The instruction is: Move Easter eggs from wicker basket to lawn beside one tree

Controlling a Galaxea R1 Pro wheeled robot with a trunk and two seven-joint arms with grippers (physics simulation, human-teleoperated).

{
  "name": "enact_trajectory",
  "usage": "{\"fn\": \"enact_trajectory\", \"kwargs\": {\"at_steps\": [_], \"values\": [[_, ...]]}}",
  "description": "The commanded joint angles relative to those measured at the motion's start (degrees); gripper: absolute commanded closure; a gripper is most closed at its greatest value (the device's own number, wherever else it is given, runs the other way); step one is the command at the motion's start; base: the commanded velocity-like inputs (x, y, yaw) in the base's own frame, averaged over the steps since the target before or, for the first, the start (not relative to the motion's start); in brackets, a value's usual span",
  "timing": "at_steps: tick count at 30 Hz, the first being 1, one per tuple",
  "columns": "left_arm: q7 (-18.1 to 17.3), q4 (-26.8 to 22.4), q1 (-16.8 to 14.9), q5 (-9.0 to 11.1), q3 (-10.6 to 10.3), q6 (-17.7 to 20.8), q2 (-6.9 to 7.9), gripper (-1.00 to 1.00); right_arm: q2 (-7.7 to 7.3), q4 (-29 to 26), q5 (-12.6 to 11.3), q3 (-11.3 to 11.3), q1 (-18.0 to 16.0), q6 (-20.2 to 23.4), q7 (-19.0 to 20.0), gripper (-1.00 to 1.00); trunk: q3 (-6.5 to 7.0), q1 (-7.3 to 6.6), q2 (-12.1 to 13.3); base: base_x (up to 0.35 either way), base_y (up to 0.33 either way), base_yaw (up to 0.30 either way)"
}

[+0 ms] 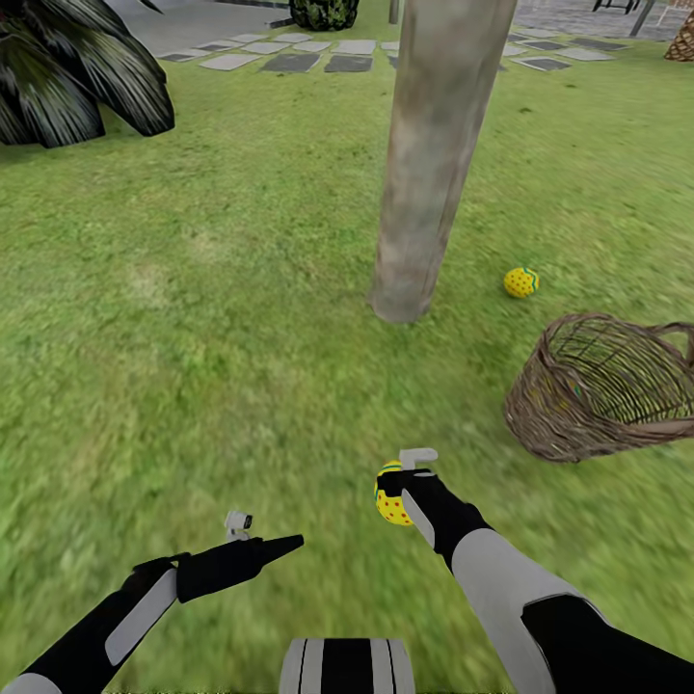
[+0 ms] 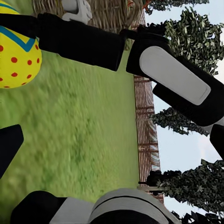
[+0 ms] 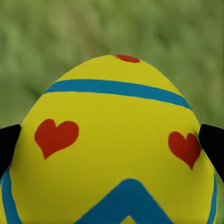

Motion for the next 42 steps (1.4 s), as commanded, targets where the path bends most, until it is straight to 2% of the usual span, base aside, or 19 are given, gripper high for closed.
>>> {"fn": "enact_trajectory", "kwargs": {"at_steps": [1, 17, 23, 30, 32, 37, 42], "values": [[0.00, 0.00, -0.01, 0.00, 0.00, 0.00, 0.00, -1.00, 0.00, -0.01, 0.00, 0.00, 0.00, 0.00, 0.03, 1.00, -0.09, 0.00, 0.00, 0.000, 0.000, 0.000], [0.09, 0.00, 0.01, 0.00, 0.00, 0.00, -0.09, -1.00, 0.00, 0.02, 0.00, 0.00, 0.00, -0.04, 0.04, 1.00, -3.15, 3.29, -6.02, 0.000, 0.000, 0.000], [0.09, 0.00, -0.02, 0.00, 0.00, 0.00, -0.07, -1.00, 0.00, 0.07, 0.00, 0.00, 0.00, 0.18, 0.04, 1.00, -3.15, 3.29, -6.02, 0.000, 0.000, 0.000], [0.09, 0.00, -0.03, 0.00, 0.00, 0.00, -0.09, -1.00, 0.00, -0.01, 0.00, 0.00, 0.00, 0.00, 0.04, 1.00, -4.40, 4.83, -8.82, 0.000, 0.000, 0.000], [0.09, 0.00, -0.04, 0.00, 0.00, 0.00, -0.07, -1.00, 0.00, -0.01, 0.00, 0.00, 0.00, 0.00, 0.04, 1.00, -4.84, 4.89, -8.86, 0.000, 0.000, 0.000], [0.09, 0.00, -0.04, 0.00, 0.00, 0.00, -0.02, -1.00, 0.00, -0.01, 0.00, 0.00, 0.00, 0.00, 0.04, 1.00, -4.84, 4.89, -8.86, 0.000, 0.000, 0.000], [0.09, 0.00, -0.01, 0.00, 0.00, 0.00, -0.07, -1.00, 0.00, -0.01, 0.01, 0.00, 0.00, -0.02, 0.04, 1.00, -5.95, 5.02, -8.93, 0.000, 0.000, 0.000]]}}
